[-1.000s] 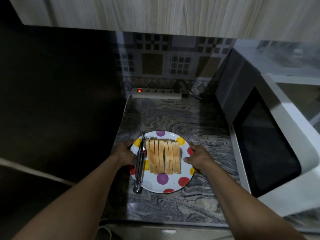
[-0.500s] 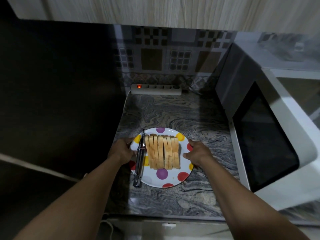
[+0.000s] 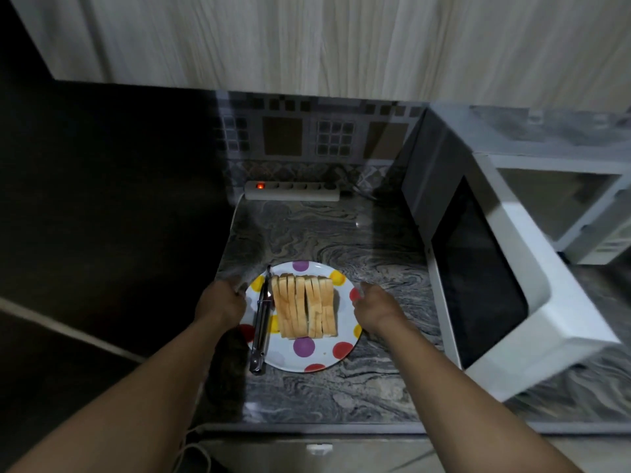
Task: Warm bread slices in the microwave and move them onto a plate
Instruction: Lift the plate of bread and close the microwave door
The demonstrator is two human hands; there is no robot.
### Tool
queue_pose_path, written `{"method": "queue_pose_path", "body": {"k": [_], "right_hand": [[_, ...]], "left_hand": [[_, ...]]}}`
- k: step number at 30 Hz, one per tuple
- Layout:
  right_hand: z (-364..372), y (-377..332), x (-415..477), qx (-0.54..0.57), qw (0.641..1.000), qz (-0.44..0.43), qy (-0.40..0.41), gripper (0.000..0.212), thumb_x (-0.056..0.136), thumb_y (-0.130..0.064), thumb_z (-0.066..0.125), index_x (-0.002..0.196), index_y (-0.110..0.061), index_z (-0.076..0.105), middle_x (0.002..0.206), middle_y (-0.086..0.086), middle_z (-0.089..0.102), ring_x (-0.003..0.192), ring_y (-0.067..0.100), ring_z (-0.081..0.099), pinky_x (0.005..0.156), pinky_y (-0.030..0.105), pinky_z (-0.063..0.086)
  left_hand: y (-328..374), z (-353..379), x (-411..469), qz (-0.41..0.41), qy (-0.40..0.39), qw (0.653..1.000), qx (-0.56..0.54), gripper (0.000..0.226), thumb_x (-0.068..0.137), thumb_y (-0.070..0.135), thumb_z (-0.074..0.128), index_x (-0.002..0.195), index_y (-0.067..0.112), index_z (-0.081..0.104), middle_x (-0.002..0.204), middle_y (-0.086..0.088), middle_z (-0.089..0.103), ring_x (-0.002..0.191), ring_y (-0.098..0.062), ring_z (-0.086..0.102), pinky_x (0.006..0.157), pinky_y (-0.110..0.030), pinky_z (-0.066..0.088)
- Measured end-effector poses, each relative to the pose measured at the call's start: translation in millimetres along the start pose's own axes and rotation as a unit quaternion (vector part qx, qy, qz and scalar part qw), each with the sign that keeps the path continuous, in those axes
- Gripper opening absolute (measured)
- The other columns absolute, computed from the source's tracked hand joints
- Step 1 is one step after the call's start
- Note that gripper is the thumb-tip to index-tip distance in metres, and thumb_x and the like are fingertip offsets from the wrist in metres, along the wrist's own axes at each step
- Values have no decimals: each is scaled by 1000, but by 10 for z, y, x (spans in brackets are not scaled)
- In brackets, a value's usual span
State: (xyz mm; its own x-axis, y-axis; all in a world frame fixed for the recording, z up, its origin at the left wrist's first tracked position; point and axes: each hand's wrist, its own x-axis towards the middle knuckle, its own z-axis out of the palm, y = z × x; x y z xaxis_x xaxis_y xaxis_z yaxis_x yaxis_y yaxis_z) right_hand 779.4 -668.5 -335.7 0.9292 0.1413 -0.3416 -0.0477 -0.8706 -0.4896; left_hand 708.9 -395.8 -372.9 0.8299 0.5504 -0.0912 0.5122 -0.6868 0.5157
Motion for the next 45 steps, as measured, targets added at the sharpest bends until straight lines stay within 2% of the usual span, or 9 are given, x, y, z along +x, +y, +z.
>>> {"method": "queue_pose_path", "body": {"k": [7,13,18,21,25,27,31,36,45], "right_hand": [[-498,-290,-639,-34,997,1,67,36,87,-32,61,120,-16,61,130,13,60,119,33,58,90,34,47],[-999,-439,-1256,-76,984,-47,153,49,90,-26,64,136,-13,50,138,14,46,128,37,46,97,44,45],[-1316,-377,-1522,-170,919,-96,342,57,88,-19,64,141,-11,45,134,15,47,123,35,40,97,45,41],[-1417,-213,-1498,-207,890,-61,401,61,88,-15,60,146,-9,41,140,18,45,130,39,35,104,51,33],[-1517,102,-1468,-203,916,19,345,70,96,-10,49,157,-6,15,161,23,15,150,41,3,117,65,9],[-1581,229,-1473,-186,931,43,311,72,99,-6,46,158,-7,5,164,23,4,151,41,-4,118,65,5],[-1782,492,-1492,-176,947,60,261,83,97,-6,51,158,-6,-5,165,21,-2,153,37,-6,121,60,6],[-2078,1021,-1453,-219,942,49,248,72,101,-9,36,158,-7,-7,166,18,-2,153,34,-5,120,61,6],[-2671,1902,-1172,-271,934,-7,231,67,106,-25,28,158,-12,-12,166,18,-7,153,34,-11,119,64,-2]], "left_hand": [[799,-383,-237,146,77,986,-12,24,90,19,56,112,14,66,109,-18,67,101,-39,63,79,-37,50],[1651,-487,-472,230,71,967,-88,29,98,27,52,125,20,62,117,-6,65,107,-26,61,84,-37,49],[2366,-508,-640,337,45,936,-94,30,101,29,46,127,26,62,121,-8,68,112,-29,62,91,-39,51],[2779,-441,-737,392,16,917,-76,35,102,28,43,134,25,56,130,-9,64,118,-30,58,95,-41,49],[3292,-267,-886,476,-7,878,-42,41,103,25,41,144,24,47,142,-10,54,127,-31,51,101,-39,45],[3493,-178,-926,498,-21,867,-20,45,103,23,41,148,27,41,152,-6,43,135,-29,45,105,-39,42],[3794,-17,-1056,512,-54,855,54,47,104,28,36,150,33,35,163,-5,21,143,-27,35,111,-42,38],[3971,259,-1145,495,-81,863,58,49,105,48,23,151,36,34,163,-5,20,149,-23,21,117,-39,27],[4337,785,-1337,442,-25,893,83,56,101,56,13,155,41,15,166,-2,8,153,-20,-5,121,-55,7]]}}
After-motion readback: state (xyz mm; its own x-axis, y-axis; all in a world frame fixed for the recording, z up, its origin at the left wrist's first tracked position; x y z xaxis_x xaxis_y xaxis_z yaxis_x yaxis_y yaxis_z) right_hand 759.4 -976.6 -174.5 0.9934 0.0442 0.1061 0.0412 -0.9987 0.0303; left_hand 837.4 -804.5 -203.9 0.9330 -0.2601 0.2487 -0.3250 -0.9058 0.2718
